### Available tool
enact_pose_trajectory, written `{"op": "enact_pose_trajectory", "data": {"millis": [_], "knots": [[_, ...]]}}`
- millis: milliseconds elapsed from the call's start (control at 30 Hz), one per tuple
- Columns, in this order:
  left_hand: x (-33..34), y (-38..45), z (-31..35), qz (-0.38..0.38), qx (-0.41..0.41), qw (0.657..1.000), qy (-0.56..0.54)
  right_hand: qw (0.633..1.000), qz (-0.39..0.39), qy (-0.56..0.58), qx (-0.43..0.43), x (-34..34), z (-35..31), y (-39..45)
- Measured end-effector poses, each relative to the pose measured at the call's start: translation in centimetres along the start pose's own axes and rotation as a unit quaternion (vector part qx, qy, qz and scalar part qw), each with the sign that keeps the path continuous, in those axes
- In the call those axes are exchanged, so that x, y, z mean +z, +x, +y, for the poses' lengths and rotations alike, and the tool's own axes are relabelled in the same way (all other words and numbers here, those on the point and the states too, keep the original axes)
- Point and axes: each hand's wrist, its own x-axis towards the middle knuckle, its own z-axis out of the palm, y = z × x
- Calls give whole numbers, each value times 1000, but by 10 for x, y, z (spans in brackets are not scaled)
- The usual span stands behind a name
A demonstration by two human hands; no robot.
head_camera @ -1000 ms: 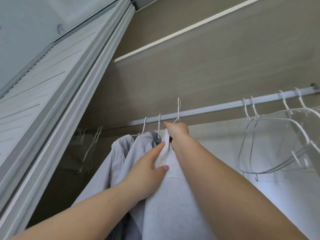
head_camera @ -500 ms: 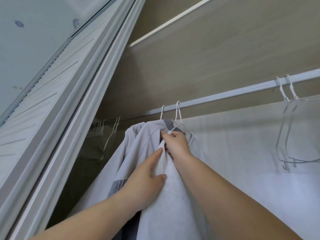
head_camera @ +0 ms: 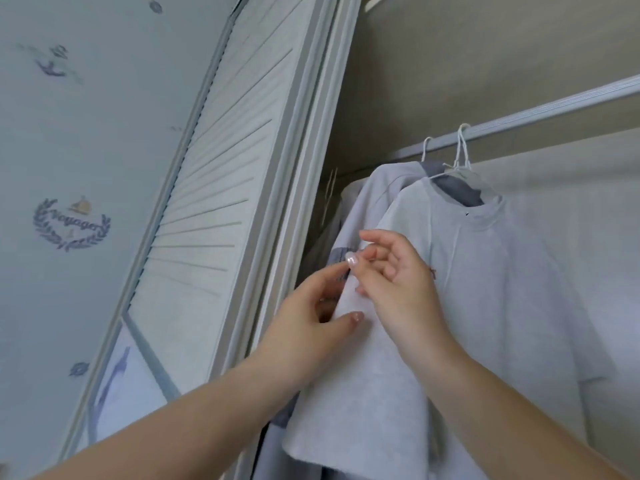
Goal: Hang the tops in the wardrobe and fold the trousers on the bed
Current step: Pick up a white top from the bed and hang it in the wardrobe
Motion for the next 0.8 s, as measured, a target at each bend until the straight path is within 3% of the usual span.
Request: {"op": "enact_pose_trajectory", "data": {"millis": [267, 467, 600, 800], "knots": [[-108, -156, 65, 115, -126, 985, 28, 981, -118, 141, 54, 100, -90, -112], [-197, -301, 139, 214, -202, 947, 126, 933, -238, 236, 130, 201, -177, -213], [-255, -410, 209, 298, -247, 898, 212, 879, -328, 312, 151, 278, -249, -282], [-316, -563, 333, 430, -275, 797, 323, 759, -463, 427, 166, 383, -370, -386]]}}
